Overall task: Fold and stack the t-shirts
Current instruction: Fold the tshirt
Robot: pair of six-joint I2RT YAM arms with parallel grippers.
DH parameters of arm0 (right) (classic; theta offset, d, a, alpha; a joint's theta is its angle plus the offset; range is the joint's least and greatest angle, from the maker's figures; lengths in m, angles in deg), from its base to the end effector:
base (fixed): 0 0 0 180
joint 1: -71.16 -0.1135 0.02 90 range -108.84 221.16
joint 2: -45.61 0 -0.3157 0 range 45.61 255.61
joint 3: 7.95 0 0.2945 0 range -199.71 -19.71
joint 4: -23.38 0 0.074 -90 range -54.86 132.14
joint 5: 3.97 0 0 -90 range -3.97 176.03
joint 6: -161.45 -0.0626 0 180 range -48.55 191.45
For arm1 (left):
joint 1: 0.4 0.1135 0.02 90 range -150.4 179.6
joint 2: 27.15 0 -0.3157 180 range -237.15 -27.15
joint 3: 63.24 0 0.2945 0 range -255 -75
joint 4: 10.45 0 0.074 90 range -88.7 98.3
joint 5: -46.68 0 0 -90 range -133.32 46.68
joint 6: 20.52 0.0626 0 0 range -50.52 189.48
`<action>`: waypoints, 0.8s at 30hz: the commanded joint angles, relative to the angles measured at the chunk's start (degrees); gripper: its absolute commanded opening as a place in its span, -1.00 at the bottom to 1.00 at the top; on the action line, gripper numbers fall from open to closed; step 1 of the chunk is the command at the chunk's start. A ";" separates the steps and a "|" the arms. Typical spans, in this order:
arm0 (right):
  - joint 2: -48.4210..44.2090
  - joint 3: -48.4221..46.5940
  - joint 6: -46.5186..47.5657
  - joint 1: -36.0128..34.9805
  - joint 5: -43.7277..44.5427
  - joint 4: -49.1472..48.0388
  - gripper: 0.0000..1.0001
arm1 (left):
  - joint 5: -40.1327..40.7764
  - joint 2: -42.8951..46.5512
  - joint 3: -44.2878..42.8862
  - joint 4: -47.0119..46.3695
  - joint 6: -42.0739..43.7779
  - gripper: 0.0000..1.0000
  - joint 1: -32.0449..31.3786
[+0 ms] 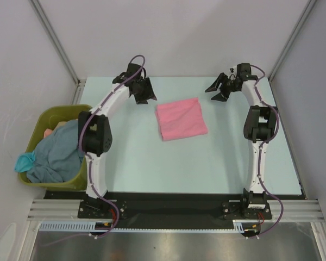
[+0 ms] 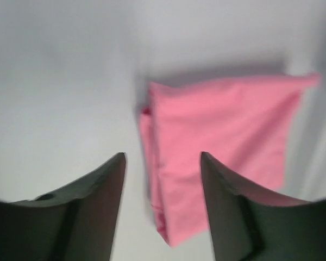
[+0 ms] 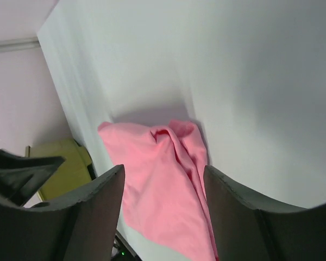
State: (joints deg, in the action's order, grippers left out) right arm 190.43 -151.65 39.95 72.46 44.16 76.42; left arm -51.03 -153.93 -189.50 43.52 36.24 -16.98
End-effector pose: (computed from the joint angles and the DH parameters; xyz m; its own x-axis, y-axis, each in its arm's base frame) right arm 0.6439 0.0272 0.1919 -0.8863 0.4093 -0.2165 0.1047 0.6327 0.7673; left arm 0.5559 -0.1743 0.2530 -0.8485 -0.3141 -0.4259 -0.1287 0.9031 -0.4097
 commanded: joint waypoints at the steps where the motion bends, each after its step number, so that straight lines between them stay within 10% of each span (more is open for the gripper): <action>1: -6.46 3.43 5.40 -0.86 -0.76 3.72 0.31 | -6.50 10.76 7.25 -7.75 2.39 0.09 -3.54; 4: -9.45 10.37 5.06 -3.32 -3.21 1.36 0.17 | -18.09 10.68 13.67 -13.81 0.28 -0.40 -5.21; 10: -10.96 16.54 4.51 -9.72 -9.63 -3.67 -0.67 | -26.40 7.43 21.15 -20.60 -2.45 -0.67 -8.38; 24: -12.36 25.59 8.39 -18.60 -15.70 -1.64 -0.79 | -19.81 15.68 41.73 -21.04 1.41 -0.78 -9.00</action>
State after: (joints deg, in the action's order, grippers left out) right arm 181.55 -125.70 46.37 55.26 31.18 74.40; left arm -73.12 -143.02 -148.84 20.37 35.09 -25.59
